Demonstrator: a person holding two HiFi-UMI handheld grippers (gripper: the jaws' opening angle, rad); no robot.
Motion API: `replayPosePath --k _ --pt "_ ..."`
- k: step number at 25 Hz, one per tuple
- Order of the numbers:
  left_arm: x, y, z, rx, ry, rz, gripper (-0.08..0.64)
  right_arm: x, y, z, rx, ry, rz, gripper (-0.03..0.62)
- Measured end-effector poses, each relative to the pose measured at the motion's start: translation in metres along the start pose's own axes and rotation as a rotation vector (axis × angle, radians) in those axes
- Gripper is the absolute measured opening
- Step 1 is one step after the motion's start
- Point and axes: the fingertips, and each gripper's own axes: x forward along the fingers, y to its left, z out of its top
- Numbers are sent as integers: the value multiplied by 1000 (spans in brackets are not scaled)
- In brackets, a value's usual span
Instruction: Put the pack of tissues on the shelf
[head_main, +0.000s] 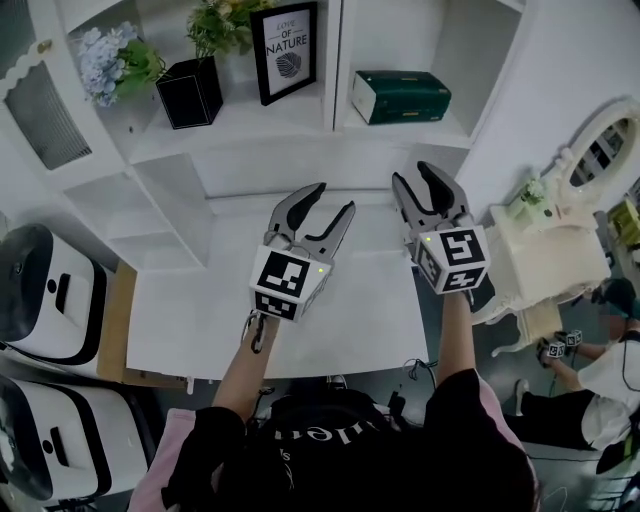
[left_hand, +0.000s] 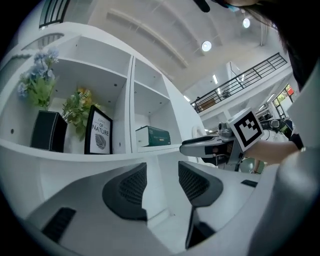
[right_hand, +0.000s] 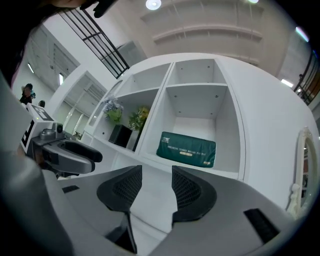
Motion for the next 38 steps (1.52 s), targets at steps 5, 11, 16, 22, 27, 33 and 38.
replayPosePath --k 5,11,16,22,27,33,38 --pt "-58 -4 -25 -72 47 -25 206 -20 48 -11 39 36 18 212" --pt "-136 -3 -70 -178 129 -4 204 -45 99 -21 81 68 20 212" --pt "-195 -1 -103 -229 201 3 184 -57 145 -30 117 88 32 207" --pt "-256 3 -143 -298 273 5 145 -66 201 -49 192 126 58 199" --pt "-294 0 -171 -346 329 -1 108 -75 240 -66 256 159 68 182" --pt "-323 -9 -191 -396 361 6 83 -91 282 -89 299 226 112 164" --pt "-334 -7 -198 -420 373 34 77 -97 307 -106 328 271 153 142"
